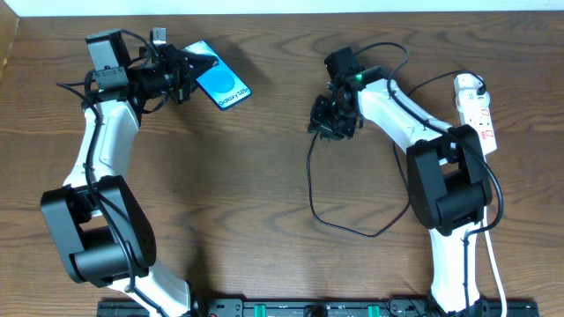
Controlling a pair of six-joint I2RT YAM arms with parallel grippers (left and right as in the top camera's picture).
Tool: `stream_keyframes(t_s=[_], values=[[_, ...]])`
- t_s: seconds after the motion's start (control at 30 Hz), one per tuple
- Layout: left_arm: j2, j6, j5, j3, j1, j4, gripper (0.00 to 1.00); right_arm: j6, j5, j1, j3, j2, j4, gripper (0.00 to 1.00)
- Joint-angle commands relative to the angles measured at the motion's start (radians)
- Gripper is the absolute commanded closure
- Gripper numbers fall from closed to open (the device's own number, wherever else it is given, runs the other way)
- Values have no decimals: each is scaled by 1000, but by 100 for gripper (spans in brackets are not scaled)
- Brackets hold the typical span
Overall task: Plug charger to phone and switch on socket
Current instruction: 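Lower the right gripper to the black cable and grasp its USB-C plug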
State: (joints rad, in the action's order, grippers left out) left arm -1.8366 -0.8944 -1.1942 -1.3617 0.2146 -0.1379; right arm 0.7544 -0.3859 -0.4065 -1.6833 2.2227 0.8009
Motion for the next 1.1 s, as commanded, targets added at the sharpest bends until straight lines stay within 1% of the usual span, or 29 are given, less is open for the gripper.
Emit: stream_keyframes(t_s=[0.0,0.07,0.27,0.4,0.43,0.47,0.5,0.57,0.67,0.8,0.87,1.0,1.07], values=[[13,-10,-18,1,5,3,93,20,-17,-2,5,18,-11,67],[13,-10,-18,1,5,3,93,38,-17,-2,5,35,-23,69],[13,-10,-18,1,5,3,92,59,-89,-7,5,95,-94,80],[13,-10,-21,1,5,3,93,61,-92,-7,5,119,-109,82],[13,-10,-21,1,5,3,93,61,-92,-7,5,119,-109,84],[13,-10,-21,1,5,3,93,60,-91,-7,5,119,-110,88],[13,-10,-21,1,5,3,93,59,-91,-7,5,119,-111,99],[13,-10,-21,1,5,3,93,34,-92,-7,5,119,-124,99],[13,-10,-21,1,5,3,93,-54,-92,-7,5,119,-156,98],[13,-10,-21,1,5,3,93,-222,-129,-1,2,111,-174,99],[13,-14,-21,1,5,3,93,-302,-238,11,1,100,-190,99],[13,-60,-22,1,5,6,93,-538,-587,40,1,69,-260,99],[13,-69,-38,1,5,23,93,-624,-700,55,0,40,-259,99]])
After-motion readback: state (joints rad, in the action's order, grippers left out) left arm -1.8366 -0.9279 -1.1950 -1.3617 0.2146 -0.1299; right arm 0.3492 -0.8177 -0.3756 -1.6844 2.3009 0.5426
